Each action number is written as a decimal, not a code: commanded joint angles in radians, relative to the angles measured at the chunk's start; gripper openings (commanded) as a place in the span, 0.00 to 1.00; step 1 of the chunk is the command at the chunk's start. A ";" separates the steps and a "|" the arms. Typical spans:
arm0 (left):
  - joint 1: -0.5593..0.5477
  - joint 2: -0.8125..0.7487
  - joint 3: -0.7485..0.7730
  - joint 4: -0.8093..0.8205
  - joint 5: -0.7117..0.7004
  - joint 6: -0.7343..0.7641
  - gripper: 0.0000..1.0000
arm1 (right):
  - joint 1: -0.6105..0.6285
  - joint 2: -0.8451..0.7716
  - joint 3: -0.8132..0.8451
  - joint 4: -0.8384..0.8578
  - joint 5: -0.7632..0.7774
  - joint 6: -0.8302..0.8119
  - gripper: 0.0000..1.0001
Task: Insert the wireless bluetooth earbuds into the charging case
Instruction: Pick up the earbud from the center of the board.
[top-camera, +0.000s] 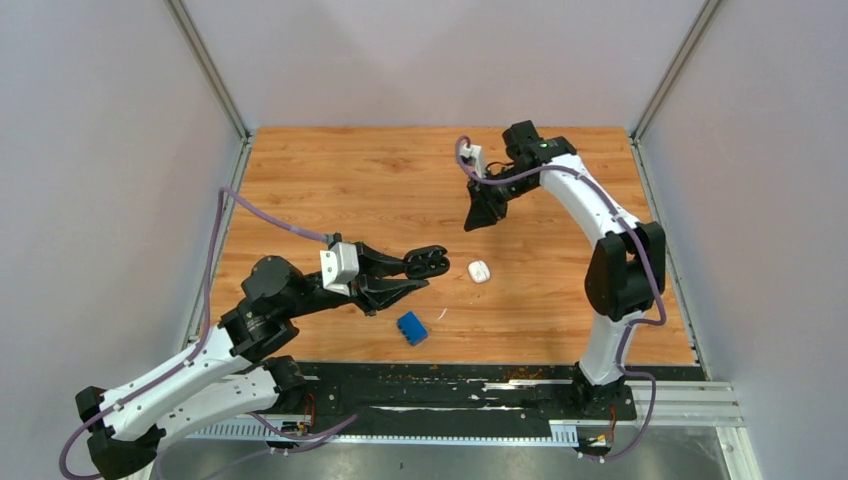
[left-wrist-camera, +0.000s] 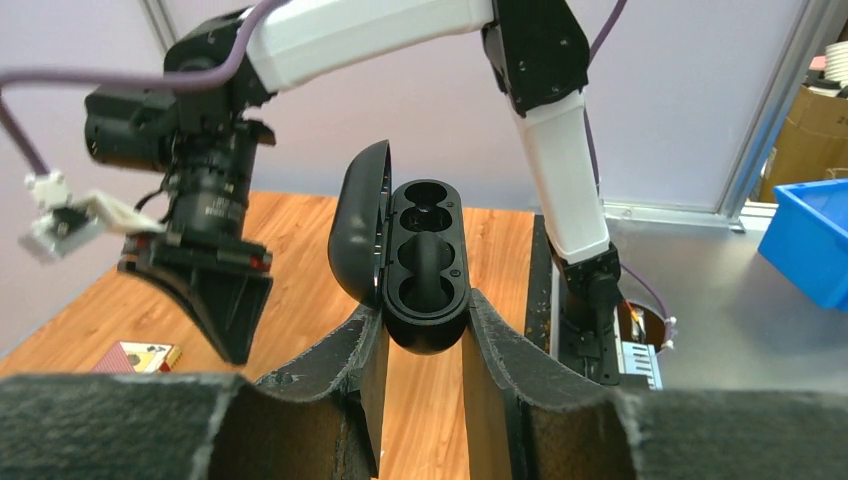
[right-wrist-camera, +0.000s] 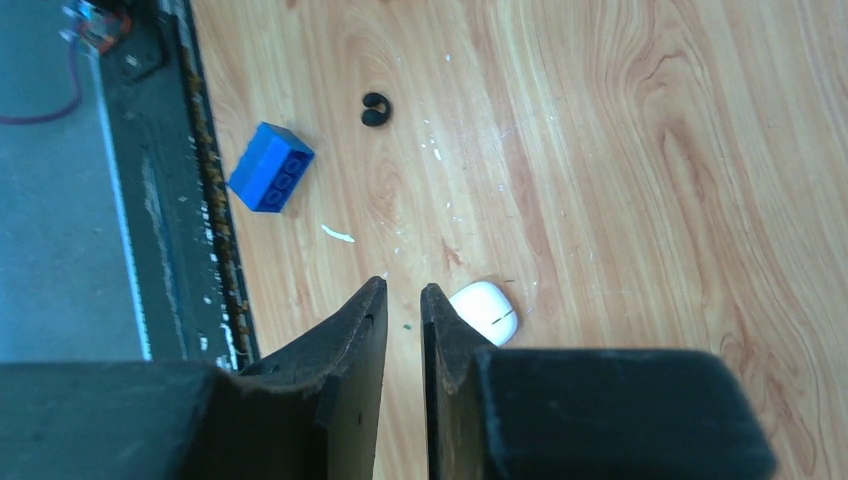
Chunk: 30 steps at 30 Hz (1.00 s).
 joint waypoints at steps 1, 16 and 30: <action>-0.003 -0.006 0.057 -0.016 -0.017 0.000 0.00 | 0.120 0.056 0.024 0.110 0.146 0.013 0.20; -0.003 -0.029 0.081 -0.019 -0.038 -0.031 0.00 | 0.477 0.269 0.052 0.294 0.591 0.390 0.30; -0.003 -0.053 0.052 -0.015 -0.038 -0.041 0.00 | 0.526 0.350 0.119 0.265 0.588 0.300 0.30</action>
